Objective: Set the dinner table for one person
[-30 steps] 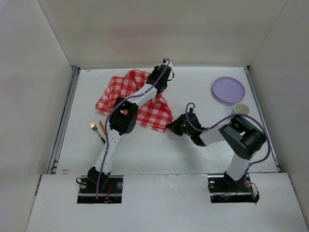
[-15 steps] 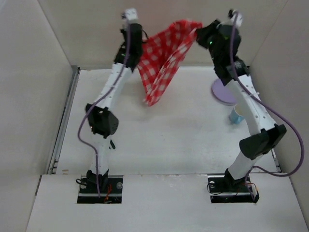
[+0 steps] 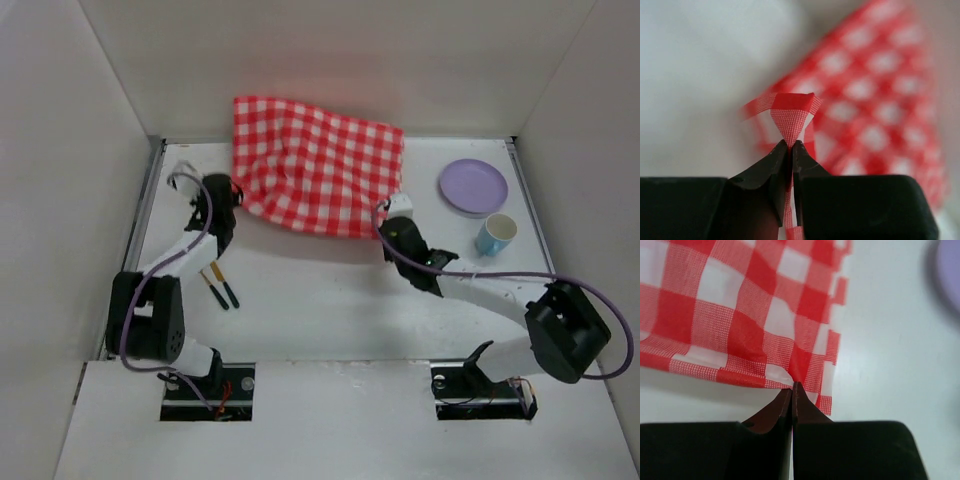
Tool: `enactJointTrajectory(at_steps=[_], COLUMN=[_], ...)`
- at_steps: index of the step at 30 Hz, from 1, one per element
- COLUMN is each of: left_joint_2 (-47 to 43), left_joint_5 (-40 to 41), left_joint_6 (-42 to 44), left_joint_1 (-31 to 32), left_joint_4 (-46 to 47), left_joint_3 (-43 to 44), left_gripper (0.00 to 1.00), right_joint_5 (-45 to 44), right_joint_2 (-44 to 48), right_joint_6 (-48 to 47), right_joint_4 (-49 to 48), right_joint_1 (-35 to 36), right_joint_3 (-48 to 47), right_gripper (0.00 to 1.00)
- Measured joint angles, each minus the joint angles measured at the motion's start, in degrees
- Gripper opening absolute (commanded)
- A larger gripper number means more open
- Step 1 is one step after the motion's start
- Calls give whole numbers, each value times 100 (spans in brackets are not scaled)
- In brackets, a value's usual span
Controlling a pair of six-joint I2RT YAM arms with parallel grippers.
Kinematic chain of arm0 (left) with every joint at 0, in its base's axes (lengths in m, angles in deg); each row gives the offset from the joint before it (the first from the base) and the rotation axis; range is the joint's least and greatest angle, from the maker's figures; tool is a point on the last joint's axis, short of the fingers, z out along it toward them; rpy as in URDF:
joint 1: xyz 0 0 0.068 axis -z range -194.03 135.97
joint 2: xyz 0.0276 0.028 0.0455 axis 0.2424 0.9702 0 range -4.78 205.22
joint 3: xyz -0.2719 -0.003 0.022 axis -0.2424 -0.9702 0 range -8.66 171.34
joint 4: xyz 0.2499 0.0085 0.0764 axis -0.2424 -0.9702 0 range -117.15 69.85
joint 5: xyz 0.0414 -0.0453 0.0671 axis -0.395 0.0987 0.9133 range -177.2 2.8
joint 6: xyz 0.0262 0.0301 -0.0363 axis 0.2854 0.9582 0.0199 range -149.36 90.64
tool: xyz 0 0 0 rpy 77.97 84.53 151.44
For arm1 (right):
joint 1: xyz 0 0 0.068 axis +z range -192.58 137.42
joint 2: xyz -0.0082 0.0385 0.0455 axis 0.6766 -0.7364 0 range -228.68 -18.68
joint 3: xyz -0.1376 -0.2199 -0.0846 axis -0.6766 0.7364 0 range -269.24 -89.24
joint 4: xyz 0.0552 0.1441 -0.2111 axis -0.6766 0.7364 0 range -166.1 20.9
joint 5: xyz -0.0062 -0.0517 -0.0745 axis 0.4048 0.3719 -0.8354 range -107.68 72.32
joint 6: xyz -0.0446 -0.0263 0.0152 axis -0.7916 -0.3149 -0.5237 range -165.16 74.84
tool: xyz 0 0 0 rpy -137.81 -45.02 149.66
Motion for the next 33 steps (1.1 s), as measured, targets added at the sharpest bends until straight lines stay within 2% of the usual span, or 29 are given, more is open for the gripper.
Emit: enactJointTrajectory(at_steps=[3,6,14,16,18,20,24,28,33], left_joint_2=[581,380,-1213,-1423,-1700,-2072,-3071,-4013,-4564], left_joint_5=[-282,-387,-343,-304,-203,-63,284,551,833], left_joint_6=[-409,-662,-780,-785,-780,-758,-616,-442,-227], left_joint_1=[-96,-164,157,291,439,564,894,1281,1606], left_joint_4=[-101,-63,297,240,87,-131,-662,-1145,-1679], left_joint_3=[-1543,-2339,-2686,-2785,-2949,-3132,-3434,-3637,-3718], left_gripper=[7,7,7,7,7,8,15,21,33], right_joint_5=[-66,-107,-76,-9,28,44,111,162,492], right_joint_2=[136,557,1399,1506,1674,1930,2616,3300,3215], right_joint_6=[269,627,1587,1777,1978,2157,2518,2804,3053], right_joint_4=[400,485,822,935,1086,1331,1849,1963,1950], right_joint_1=[264,247,-457,-621,-754,-850,-1082,-1421,-1456], right_joint_3=[774,968,979,1051,1202,1399,1578,1578,1578], right_gripper=[6,7,16,27,45,48,57,68,72])
